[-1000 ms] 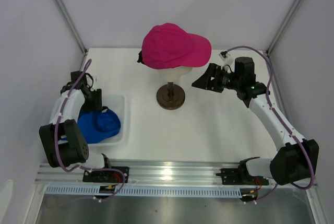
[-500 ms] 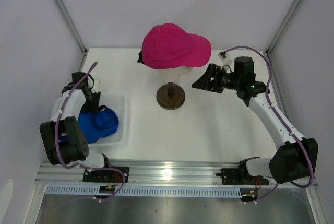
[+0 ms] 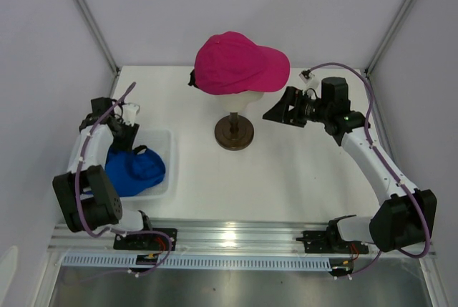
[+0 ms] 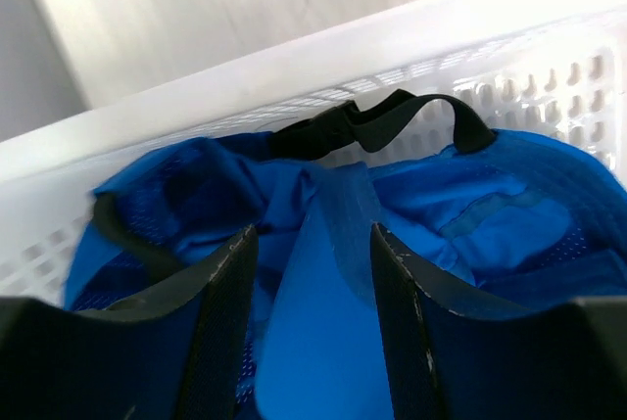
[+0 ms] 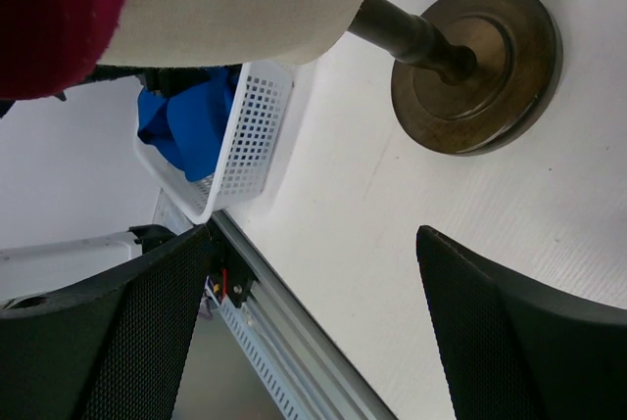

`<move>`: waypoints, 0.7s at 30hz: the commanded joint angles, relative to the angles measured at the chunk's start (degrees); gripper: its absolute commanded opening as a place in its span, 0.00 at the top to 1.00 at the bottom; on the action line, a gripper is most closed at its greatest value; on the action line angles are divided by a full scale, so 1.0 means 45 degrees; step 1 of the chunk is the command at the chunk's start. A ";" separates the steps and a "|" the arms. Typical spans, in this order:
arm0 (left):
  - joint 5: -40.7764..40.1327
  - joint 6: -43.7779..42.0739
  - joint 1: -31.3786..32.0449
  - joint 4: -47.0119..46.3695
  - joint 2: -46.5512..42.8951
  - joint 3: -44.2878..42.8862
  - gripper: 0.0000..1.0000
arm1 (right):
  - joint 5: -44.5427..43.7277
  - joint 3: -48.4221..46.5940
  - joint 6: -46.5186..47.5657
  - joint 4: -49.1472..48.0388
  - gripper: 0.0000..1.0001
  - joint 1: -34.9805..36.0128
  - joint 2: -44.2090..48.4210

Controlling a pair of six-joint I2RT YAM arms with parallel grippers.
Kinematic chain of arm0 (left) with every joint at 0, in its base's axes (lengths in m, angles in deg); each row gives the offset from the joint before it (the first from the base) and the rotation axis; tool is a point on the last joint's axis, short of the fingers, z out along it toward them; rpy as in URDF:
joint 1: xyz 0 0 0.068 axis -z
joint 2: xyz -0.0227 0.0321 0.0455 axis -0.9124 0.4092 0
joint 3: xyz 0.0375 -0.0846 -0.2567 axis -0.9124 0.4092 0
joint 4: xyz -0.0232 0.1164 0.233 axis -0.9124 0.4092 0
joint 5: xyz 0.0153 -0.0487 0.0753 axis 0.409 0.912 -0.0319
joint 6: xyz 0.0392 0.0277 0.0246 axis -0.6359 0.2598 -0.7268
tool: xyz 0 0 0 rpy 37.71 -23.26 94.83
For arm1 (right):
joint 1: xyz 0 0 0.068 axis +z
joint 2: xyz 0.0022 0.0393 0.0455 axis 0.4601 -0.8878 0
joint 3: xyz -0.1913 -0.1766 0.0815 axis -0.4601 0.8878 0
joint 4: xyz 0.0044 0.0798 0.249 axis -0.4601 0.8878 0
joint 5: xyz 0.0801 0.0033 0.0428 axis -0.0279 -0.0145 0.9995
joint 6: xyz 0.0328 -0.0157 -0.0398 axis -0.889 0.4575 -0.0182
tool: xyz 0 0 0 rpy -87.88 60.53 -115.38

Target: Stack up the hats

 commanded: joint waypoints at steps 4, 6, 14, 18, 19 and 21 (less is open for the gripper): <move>0.0450 -0.0313 -0.0739 -0.0247 0.1361 -0.0365 0.48 | -0.0390 -0.0885 -0.0172 0.0322 0.11 0.0059 0.0187; 0.0993 -0.0313 -0.0857 -0.0015 0.1634 -0.0500 0.48 | -0.0468 -0.0982 -0.0190 0.0382 0.11 0.0078 0.0168; 0.2364 0.0253 -0.1306 0.0710 0.2280 -0.0953 0.67 | -0.1366 -0.1412 -0.0464 0.0890 0.12 0.0546 0.0226; 0.2793 0.0468 -0.1345 0.1080 0.1754 -0.1125 0.67 | -0.1776 -0.1510 -0.0387 0.1240 0.12 0.0781 0.0558; 0.3007 0.0488 -0.1346 0.1081 0.1462 -0.1126 0.67 | -0.1874 -0.1587 -0.0290 0.1531 0.11 0.0801 0.0694; 0.3145 0.0430 -0.1346 0.1139 0.1246 -0.0894 0.67 | -0.2049 -0.1725 -0.0036 0.1768 0.11 0.0781 0.0851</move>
